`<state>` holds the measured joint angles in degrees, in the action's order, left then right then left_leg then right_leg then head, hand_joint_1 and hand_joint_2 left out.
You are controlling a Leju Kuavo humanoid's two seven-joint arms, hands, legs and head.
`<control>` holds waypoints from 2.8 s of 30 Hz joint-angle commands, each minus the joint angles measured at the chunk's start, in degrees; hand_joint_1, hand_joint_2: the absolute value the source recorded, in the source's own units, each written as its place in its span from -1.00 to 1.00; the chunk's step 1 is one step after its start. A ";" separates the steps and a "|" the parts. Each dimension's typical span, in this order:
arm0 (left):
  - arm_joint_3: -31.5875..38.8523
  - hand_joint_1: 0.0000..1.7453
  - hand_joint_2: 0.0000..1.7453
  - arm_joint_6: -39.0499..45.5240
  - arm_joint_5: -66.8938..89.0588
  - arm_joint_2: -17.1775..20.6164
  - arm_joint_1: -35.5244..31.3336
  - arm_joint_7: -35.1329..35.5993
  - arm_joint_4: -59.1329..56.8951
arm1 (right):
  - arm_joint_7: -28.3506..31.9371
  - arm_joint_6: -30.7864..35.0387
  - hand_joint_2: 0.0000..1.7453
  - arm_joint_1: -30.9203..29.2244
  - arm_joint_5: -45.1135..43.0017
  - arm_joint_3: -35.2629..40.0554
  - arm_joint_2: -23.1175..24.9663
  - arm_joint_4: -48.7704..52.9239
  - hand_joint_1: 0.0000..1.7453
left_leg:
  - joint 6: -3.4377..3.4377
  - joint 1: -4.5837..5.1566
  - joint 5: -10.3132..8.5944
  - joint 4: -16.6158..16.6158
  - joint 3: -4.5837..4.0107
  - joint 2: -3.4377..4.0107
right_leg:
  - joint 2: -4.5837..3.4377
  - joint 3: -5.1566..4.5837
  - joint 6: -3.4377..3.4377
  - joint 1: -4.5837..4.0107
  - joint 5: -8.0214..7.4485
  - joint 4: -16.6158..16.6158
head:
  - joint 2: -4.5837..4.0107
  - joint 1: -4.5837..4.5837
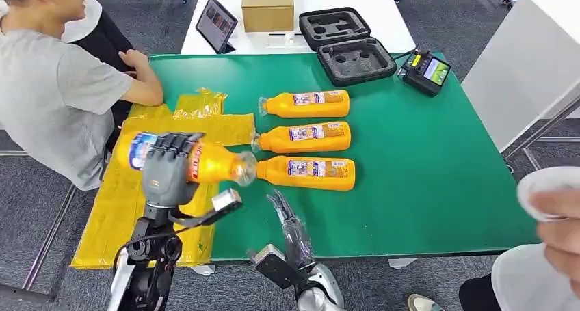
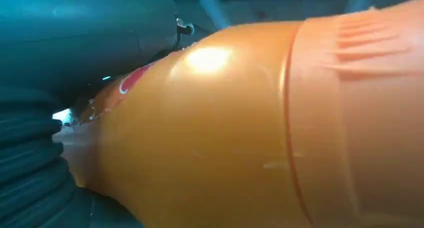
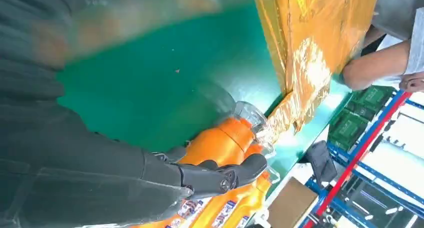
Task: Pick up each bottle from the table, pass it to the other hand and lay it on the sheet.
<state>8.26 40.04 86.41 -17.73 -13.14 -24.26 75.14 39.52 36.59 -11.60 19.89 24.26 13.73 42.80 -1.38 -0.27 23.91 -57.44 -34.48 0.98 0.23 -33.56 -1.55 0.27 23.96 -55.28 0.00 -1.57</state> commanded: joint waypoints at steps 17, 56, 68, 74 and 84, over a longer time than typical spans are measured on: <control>-20.85 1.00 1.00 -0.04 0.56 10.63 -18.80 32.85 -42.33 | -1.06 -0.72 1.00 5.54 -0.49 -2.58 -3.22 15.36 -1.00 | 0.04 -0.01 -0.12 0.02 -0.02 -0.41 | 0.37 0.11 0.01 0.06 0.05 -0.01 | 0.00 0.02; -13.96 1.00 1.00 -7.05 1.73 13.60 -23.11 36.35 -54.31 | 0.39 -3.86 1.00 2.40 -5.93 -2.98 -3.40 9.34 -1.00 | 0.06 -0.01 -0.20 0.02 -0.11 -0.22 | 0.24 0.00 -0.01 0.00 -0.04 -0.02 | 0.00 0.00; -12.96 1.00 1.00 -8.42 0.41 12.69 -22.76 33.72 -54.61 | 0.30 -3.85 1.00 2.26 -5.90 -3.06 -3.61 9.27 -1.00 | 0.07 -0.01 -0.19 0.02 -0.08 -0.24 | 0.25 0.03 -0.01 0.00 -0.03 -0.02 | 0.00 0.00; -12.03 0.06 1.00 -10.17 -1.26 12.17 -22.44 31.21 -55.37 | 0.35 -4.18 1.00 1.87 -6.23 -3.61 -3.60 8.49 -1.00 | 0.06 0.01 -0.19 0.03 -0.05 -0.24 | 0.26 0.06 -0.02 0.02 -0.03 -0.02 | 0.00 0.00; -9.81 -0.86 1.00 -15.52 -4.48 12.92 -21.50 28.06 -54.35 | 0.48 -4.29 1.00 0.34 -6.56 -3.96 -3.16 6.08 -1.00 | 0.09 0.01 -0.21 0.09 0.14 -0.23 | 0.22 0.27 0.00 0.05 -0.06 0.02 | 0.00 0.00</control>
<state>-4.04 27.25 83.40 -5.03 -34.95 5.57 24.63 39.91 32.44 -8.46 13.49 21.92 10.62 53.66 -1.35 -0.28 23.68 -57.43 -34.53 0.71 0.57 -33.44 -1.58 0.29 23.89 -55.33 0.00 -1.57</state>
